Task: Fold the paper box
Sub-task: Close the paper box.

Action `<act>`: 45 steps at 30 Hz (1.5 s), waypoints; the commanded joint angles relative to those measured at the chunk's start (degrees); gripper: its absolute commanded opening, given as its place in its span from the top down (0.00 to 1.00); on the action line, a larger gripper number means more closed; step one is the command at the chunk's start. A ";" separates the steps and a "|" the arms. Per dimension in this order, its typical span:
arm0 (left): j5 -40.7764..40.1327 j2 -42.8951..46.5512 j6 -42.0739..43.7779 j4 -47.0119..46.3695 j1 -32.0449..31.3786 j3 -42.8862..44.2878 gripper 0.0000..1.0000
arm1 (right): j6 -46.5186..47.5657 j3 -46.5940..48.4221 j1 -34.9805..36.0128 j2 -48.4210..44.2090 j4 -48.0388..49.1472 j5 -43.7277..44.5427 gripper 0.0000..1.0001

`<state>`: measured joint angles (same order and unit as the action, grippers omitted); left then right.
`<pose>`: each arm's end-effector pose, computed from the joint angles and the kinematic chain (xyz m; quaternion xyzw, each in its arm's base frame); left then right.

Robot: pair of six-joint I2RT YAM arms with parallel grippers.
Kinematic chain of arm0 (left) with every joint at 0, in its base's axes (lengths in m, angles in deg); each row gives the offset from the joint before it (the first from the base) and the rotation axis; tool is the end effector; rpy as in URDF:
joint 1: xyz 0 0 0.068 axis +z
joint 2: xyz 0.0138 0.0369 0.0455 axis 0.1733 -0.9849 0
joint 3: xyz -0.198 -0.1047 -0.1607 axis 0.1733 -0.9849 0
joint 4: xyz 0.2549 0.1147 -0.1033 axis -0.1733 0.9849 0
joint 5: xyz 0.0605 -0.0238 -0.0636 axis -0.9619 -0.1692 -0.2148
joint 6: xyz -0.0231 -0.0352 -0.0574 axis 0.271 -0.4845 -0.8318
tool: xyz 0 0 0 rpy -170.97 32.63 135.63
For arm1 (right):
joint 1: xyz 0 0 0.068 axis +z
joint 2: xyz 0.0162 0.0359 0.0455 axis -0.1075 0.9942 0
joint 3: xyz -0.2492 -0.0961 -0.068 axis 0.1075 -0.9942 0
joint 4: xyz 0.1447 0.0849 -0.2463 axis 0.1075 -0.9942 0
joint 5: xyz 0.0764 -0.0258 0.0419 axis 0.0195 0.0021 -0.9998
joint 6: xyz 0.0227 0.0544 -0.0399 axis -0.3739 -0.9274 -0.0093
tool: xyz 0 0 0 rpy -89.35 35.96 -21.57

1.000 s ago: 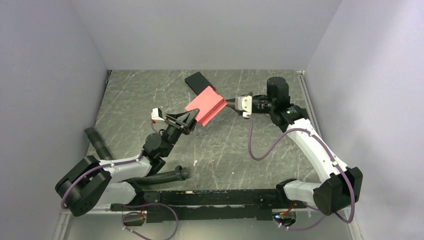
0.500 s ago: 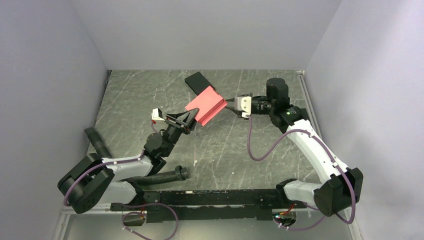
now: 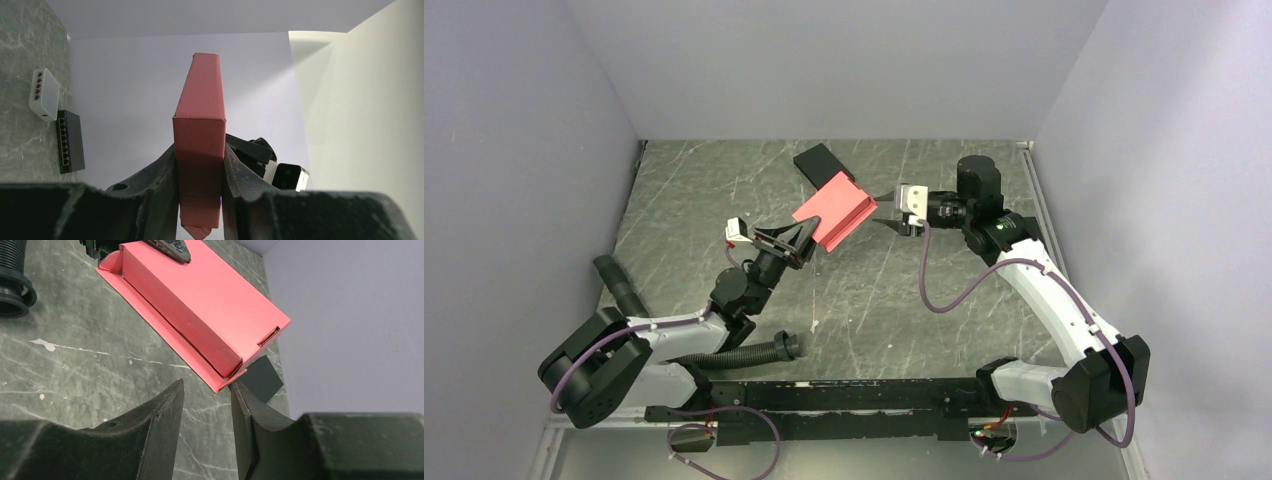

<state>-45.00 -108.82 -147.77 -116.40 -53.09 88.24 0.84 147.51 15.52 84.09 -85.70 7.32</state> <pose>0.2125 -0.1803 0.2161 -0.3367 0.4842 -0.7249 0.3560 0.2752 0.1610 0.3509 -0.6540 0.4207 0.2239 0.5875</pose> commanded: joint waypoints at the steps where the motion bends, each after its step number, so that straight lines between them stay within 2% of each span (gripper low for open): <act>1: -0.45 1.32 -0.09 -3.71 0.11 0.08 1.00 | -2.18 0.64 -0.08 -1.49 2.66 -1.99 0.56; 8: -0.09 0.94 0.40 -4.02 0.07 0.04 1.00 | -5.72 1.16 -1.11 -1.51 3.76 -3.94 0.52; 21: 0.53 1.72 5.10 -6.25 0.33 -0.75 1.00 | -6.15 1.98 -3.00 -1.75 0.54 -8.14 0.39; 26: 2.81 2.45 7.65 -5.73 1.32 -0.10 1.00 | -11.55 2.18 -4.60 -2.98 0.41 -10.46 0.36; 30: 4.67 1.90 9.95 -7.44 2.24 -0.26 1.00 | -22.06 1.40 -4.92 -4.44 3.62 -10.45 0.34; 33: 6.44 0.87 10.54 -8.88 2.80 -0.16 1.00 | -29.21 -0.38 -5.09 -5.95 8.58 -11.80 0.36; 36: 8.88 -0.99 10.46 -10.32 3.41 0.53 1.00 | -35.47 -1.05 -5.64 -5.71 13.37 -12.35 0.43; 41: 11.10 -4.96 9.72 -15.74 4.17 0.88 1.00 | -40.43 -2.66 -6.01 -5.16 18.41 -10.24 0.57; 45: 11.71 -5.93 9.72 -17.19 4.42 0.92 1.00 | -41.33 -2.89 -6.19 -4.89 18.41 -9.07 0.62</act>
<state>-35.66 -114.57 -138.63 -126.01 -49.05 87.80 -36.40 144.93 9.62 79.30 -71.77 -2.60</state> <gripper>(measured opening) 0.334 0.393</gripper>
